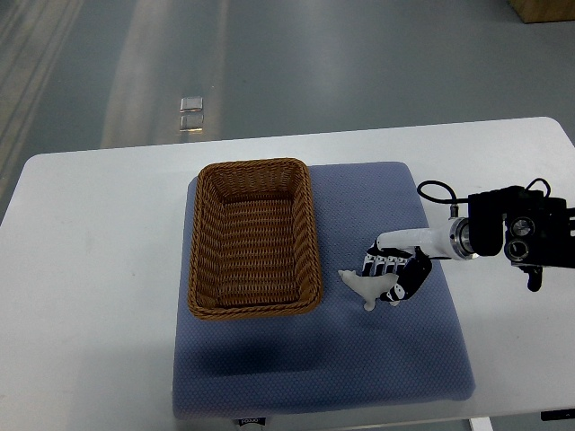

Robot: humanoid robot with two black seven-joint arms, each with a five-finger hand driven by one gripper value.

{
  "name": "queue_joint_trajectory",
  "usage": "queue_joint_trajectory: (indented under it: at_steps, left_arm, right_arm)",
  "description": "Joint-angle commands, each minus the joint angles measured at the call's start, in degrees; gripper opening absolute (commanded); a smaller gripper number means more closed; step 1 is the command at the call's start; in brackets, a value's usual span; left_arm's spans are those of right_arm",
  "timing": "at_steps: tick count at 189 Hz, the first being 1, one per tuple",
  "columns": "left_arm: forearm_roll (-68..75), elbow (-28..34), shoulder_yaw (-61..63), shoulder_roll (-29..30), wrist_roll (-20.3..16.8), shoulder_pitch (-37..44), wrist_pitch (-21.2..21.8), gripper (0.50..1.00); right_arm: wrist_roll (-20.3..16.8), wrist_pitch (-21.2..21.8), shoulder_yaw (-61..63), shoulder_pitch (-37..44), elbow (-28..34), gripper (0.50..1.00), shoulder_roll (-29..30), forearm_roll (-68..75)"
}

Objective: Place white bear in brown basket with right hand
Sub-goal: 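Close the right hand fingers around the white bear and lift it, then carry the held bear with the right hand over the wicker basket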

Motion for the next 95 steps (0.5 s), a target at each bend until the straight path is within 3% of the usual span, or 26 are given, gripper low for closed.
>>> queue_joint_trajectory:
  at_steps: [1,38,95]
  left_arm:
    - [0.0,0.0,0.06,0.0,0.03,0.0,0.0,1.0]
    - [0.0,0.0,0.06,0.0,-0.06,0.0,0.0,1.0]
    - [0.0,-0.18,0.06,0.0,-0.06,0.0,0.0,1.0]
  right_arm:
    - [-0.03,-0.82,0.17,-0.13,-0.22,0.5,-0.03,-0.38]
    - [-0.03,0.32,3.25,1.89,-0.22,0.5,-2.4,-0.02]
    - [-0.03,4.63,5.71,11.91,0.4,0.5,-5.83,2.08]
